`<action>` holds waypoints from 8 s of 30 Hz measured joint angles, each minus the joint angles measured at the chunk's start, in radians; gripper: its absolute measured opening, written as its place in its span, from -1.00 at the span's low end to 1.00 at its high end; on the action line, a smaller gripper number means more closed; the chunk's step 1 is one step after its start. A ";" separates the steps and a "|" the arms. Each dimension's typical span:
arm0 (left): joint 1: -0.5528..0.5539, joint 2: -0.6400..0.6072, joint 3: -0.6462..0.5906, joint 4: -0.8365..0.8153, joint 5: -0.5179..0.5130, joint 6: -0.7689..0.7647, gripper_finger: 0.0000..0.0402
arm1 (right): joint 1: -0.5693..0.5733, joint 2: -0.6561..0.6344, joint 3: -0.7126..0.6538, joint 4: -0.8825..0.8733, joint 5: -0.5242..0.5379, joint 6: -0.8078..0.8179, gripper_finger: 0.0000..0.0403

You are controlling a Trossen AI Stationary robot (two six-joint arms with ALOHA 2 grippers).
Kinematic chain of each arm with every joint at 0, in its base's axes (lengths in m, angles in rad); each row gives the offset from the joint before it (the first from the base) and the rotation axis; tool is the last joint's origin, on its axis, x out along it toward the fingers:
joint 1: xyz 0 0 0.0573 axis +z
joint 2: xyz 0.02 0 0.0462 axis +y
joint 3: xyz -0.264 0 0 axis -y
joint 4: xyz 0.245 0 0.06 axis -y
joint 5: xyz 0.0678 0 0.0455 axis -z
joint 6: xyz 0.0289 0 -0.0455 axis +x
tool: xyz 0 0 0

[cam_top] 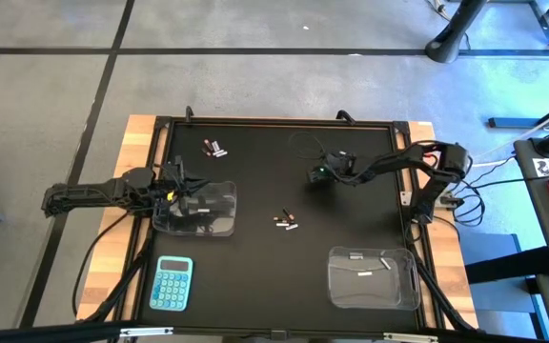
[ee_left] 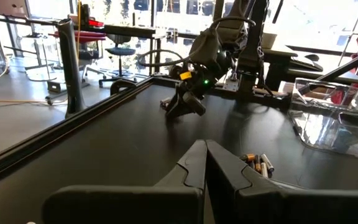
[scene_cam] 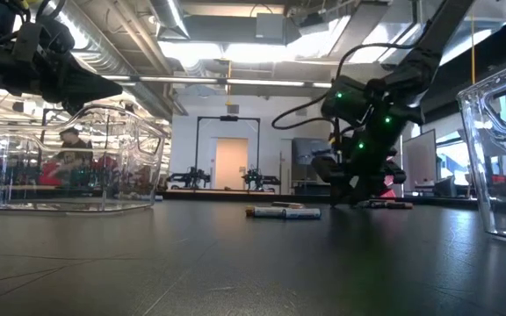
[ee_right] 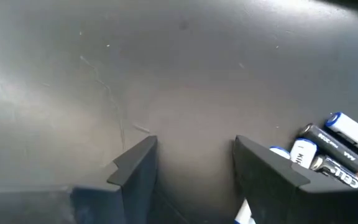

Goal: Sort batteries
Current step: Put the white battery into the right transparent bin

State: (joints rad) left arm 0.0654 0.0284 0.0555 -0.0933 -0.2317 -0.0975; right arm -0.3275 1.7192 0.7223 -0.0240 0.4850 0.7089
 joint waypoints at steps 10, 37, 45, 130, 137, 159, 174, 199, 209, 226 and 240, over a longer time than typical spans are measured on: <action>0.000 0.000 0.000 0.000 0.000 0.000 -1.00 | 0.008 -0.053 0.000 -0.014 -0.007 -0.040 -0.03; 0.000 0.000 0.000 0.000 0.000 0.000 -1.00 | 0.006 -0.033 -0.010 -0.072 -0.051 -0.085 -0.05; 0.000 0.000 0.000 0.000 0.000 0.000 -1.00 | 0.006 -0.037 -0.149 0.159 -0.072 -0.111 -0.12; 0.000 0.000 0.000 0.000 0.000 0.000 -1.00 | 1.178 -0.155 0.061 -0.341 -0.340 0.634 -0.88; 0.000 0.000 0.000 0.000 0.000 0.000 -1.00 | 1.171 -0.155 0.053 -0.347 -0.348 0.647 -0.72; 0.000 0.000 0.000 0.000 0.000 0.000 -1.00 | 1.116 -0.368 0.568 -1.049 0.327 0.245 -0.33; 0.000 0.000 0.000 0.000 0.000 0.000 -1.00 | 0.269 -0.474 0.194 -0.708 -0.200 -0.285 -0.32; 0.000 0.000 0.000 0.000 0.000 0.000 -1.00 | -0.056 -0.191 -0.024 -0.228 -0.122 -0.269 0.22; 0.000 0.000 0.000 0.000 0.000 0.000 -1.00 | -0.106 -0.181 -0.024 -0.250 -0.221 -0.232 -0.04; 0.000 0.000 0.000 0.000 0.000 0.000 -1.00 | -0.117 -0.089 -0.018 -0.252 -0.320 -0.310 -0.89; 0.000 0.000 0.000 0.000 0.000 0.000 -1.00 | 0.135 -0.411 0.101 -0.610 -0.233 -0.398 -0.93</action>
State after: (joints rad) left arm 0.0654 0.0284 0.0555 -0.0938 -0.2317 -0.0975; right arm -0.1924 1.3079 0.8229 -0.6342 0.2524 0.3107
